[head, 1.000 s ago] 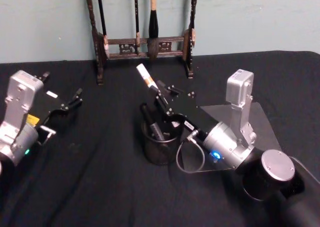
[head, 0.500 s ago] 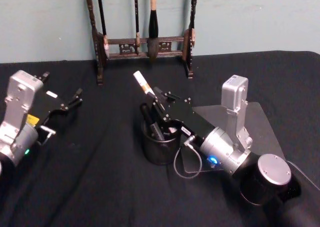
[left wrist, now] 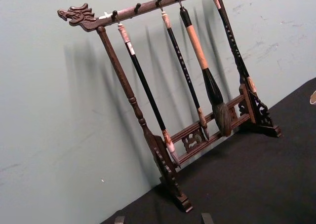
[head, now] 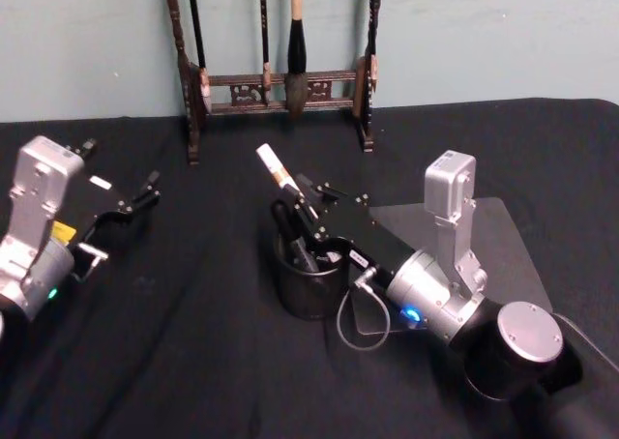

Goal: Pick up the water-based marker from the table and place it into the pen holder.

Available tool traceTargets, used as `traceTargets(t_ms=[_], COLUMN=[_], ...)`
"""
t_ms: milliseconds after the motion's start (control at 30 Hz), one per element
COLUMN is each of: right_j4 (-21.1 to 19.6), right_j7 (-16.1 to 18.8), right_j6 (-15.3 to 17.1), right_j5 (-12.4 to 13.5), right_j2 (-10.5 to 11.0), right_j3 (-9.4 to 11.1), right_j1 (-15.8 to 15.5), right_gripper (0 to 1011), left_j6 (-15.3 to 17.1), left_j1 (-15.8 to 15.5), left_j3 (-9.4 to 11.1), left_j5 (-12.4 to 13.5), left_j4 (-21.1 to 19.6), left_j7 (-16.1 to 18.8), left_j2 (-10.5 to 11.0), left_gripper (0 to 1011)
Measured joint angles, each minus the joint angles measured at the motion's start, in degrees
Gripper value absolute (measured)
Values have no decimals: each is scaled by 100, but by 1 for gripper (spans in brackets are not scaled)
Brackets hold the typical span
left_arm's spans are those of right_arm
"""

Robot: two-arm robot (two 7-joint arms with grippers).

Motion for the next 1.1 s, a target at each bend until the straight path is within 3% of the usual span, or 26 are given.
traceTargets(t_ms=[167, 300, 700, 800, 833, 1100], right_j4=[-3, -5, -5, -5, -5, -12], right_j7=[2, 4, 11, 12, 13, 14], right_j6=[0, 0, -3, -3, -3, 15], right_j5=[1, 5, 11, 12, 13, 16], right_j2=[-3, -4, -8, -8, -8, 0], right_j3=[6, 8, 14, 15, 15, 16], right_j1=[1, 3, 6, 6, 6, 6], right_gripper=[164, 228, 627, 686, 752, 960], left_j6=[0, 0, 0, 0, 0, 0], left_j1=[0, 0, 0, 0, 0, 0], left_j3=[0, 0, 0, 0, 0, 0], left_j5=[0, 0, 0, 0, 0, 0], left_j4=[0, 0, 0, 0, 0, 0], left_j7=[0, 0, 0, 0, 0, 0], left_j2=[0, 0, 0, 0, 0, 0], left_gripper=[1001, 1001, 1001, 1001, 1001, 1001])
